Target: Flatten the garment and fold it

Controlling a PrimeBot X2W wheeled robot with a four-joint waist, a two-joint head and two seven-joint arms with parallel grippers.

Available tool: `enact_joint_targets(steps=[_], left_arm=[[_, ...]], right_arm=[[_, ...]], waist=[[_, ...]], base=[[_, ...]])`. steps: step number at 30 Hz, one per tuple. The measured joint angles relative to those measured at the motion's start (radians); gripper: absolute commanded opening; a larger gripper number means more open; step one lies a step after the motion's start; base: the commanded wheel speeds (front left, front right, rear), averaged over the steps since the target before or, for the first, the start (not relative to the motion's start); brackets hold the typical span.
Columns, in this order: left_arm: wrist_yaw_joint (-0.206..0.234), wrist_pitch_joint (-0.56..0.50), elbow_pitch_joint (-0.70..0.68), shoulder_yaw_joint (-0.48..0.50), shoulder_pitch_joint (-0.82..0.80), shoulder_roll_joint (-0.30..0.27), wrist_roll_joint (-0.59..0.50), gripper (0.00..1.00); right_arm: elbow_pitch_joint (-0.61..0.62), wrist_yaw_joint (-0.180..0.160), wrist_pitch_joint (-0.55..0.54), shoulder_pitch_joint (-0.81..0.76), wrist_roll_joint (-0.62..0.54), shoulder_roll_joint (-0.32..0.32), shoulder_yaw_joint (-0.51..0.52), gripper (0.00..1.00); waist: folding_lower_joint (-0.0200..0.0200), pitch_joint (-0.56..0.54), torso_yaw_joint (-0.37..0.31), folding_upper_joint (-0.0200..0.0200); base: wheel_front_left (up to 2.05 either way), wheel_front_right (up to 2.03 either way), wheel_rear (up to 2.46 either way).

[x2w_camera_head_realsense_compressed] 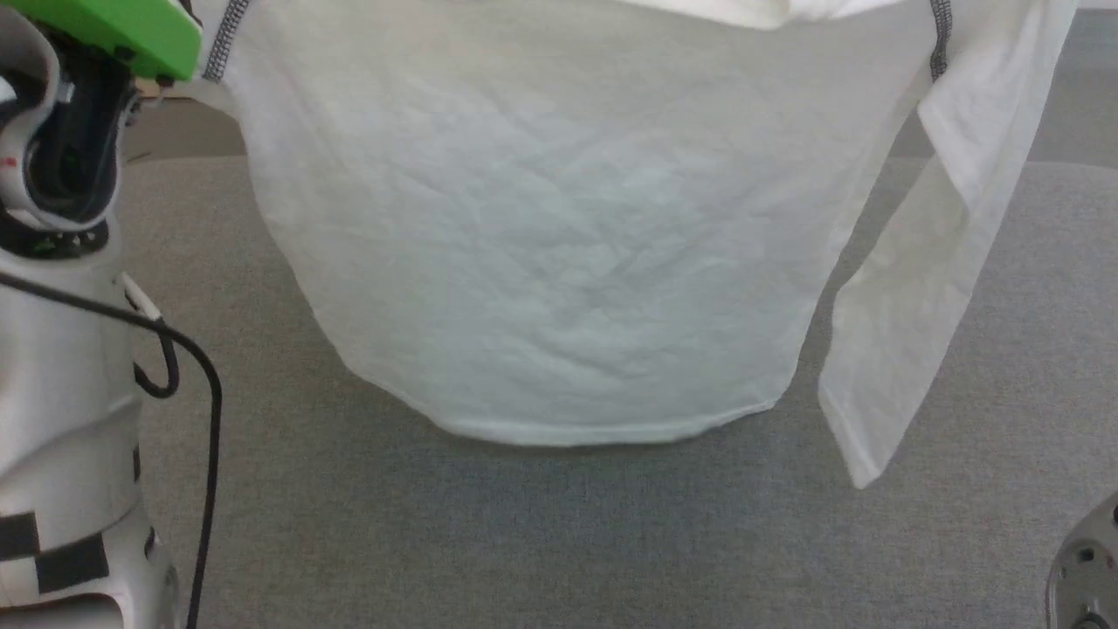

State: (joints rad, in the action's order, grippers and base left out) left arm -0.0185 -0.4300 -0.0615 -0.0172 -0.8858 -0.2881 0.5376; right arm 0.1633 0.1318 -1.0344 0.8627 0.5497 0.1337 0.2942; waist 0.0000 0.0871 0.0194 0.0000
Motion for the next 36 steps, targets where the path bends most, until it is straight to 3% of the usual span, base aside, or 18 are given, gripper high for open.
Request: enact_joint_targets(steps=[6, 13, 20, 24, 30, 36], left_arm=[[-0.012, -0.053, 0.123, -0.022, -0.134, -0.04, -0.017, 0.0], [-0.016, -0.062, 0.257, -0.049, -0.324, -0.102, -0.095, 0.0], [0.006, 0.007, 0.356, -0.074, -0.525, -0.134, -0.192, 0.0], [0.055, 0.091, 0.379, -0.053, -0.609, -0.121, -0.206, 0.0], [0.099, 0.183, 0.377, -0.043, -0.629, -0.098, -0.212, 0.0], [0.107, 0.206, 0.344, -0.043, -0.527, -0.091, -0.212, 0.0]], right_arm=[[-0.067, 0.0, -0.044, 0.124, -0.049, -0.013, -0.001, 0.0], [-0.162, 0.0, -0.023, 0.318, -0.129, -0.026, -0.018, 0.0], [-0.301, 0.0, 0.091, 0.56, -0.252, -0.059, -0.035, 0.0], [-0.375, 0.0, 0.191, 0.676, -0.307, -0.074, -0.036, 0.0], [-0.484, 0.0, 0.291, 0.744, -0.366, -0.083, -0.031, 0.0], [-0.53, 0.0, 0.31, 0.705, -0.351, -0.083, -0.066, 0.0]], waist=[[0.0, 0.055, -0.001, 0.0], [0.0, 0.175, -0.009, 0.0], [0.0002, 0.321, -0.026, 0.0], [0.0002, 0.403, -0.034, 0.0], [0.0003, 0.498, -0.04, 0.0], [0.0002, 0.548, -0.033, 0.0]], base=[[0.0, 0.0, 0.0], [0.0, 0.0, 0.0], [0.0, 0.0, 0.0], [0.0, 0.0, 0.0], [0.0, 0.0, 0.0], [0.0, 0.0, 0.0]])
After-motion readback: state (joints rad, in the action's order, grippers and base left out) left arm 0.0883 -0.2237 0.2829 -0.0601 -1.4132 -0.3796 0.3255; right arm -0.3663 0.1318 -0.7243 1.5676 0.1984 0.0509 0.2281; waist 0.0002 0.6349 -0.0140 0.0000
